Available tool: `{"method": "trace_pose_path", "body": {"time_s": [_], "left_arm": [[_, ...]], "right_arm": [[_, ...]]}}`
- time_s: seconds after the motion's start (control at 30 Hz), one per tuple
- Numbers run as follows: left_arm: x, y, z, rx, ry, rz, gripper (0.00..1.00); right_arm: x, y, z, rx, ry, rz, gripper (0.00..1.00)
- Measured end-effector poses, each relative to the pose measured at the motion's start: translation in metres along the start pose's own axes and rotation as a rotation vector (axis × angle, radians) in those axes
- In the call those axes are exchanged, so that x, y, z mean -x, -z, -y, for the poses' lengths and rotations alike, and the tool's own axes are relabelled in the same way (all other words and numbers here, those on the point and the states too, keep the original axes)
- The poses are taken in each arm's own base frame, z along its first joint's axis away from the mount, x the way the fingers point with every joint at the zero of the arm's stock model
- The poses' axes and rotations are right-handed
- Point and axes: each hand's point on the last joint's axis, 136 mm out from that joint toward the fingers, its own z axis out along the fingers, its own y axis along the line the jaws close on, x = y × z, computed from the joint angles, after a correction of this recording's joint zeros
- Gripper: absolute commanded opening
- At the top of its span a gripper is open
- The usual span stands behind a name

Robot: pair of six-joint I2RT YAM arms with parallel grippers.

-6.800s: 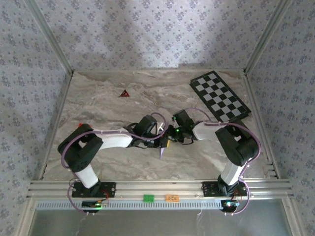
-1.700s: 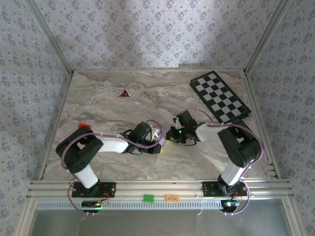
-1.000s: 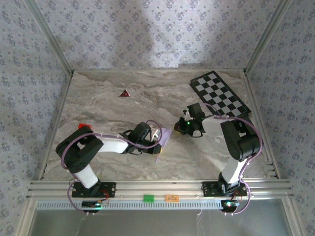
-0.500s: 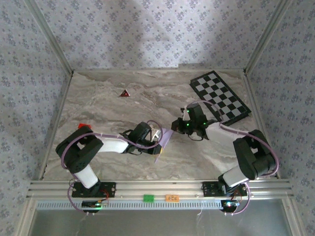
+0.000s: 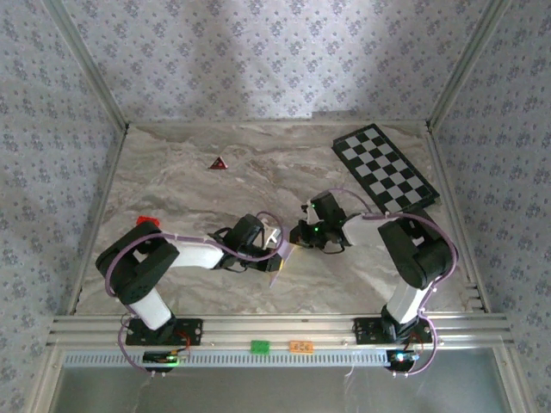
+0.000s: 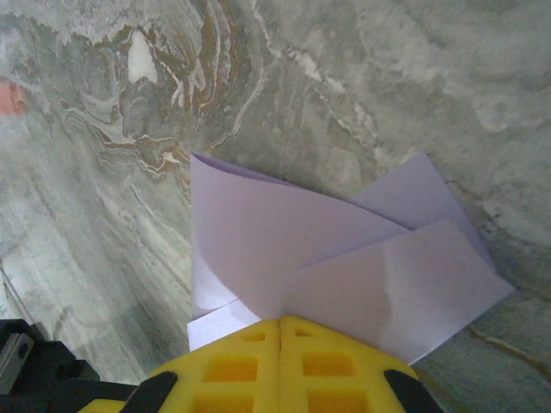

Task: Fold a paper plane with a square sheet of paper (pick it up from the middle)

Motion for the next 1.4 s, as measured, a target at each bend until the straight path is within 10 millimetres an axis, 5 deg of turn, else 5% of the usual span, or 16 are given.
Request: {"method": "trace_pose_path", "body": {"time_s": [0.53,0.73,0.97,1.2,1.4], "left_arm": [[0.0,0.0,0.0,-0.002,0.005,-0.002,0.0],[-0.001,0.0,0.0,-0.004,0.006,-0.003,0.0],[-0.001,0.001,0.001,-0.002,0.018,-0.006,0.0],[-0.002,0.003,0.001,0.01,0.033,-0.023,0.0],[-0.004,0.009,-0.001,0.037,0.062,-0.028,0.0]], "right_arm": [[0.061,0.033,0.045,-0.04,-0.118,0.176,0.07],[0.074,0.063,0.01,0.005,-0.033,0.271,0.08],[0.04,0.039,-0.03,0.06,0.066,0.184,0.06],[0.008,0.0,0.0,-0.017,0.017,0.055,0.02],[0.009,-0.002,0.001,-0.001,0.011,0.052,0.01]]}}
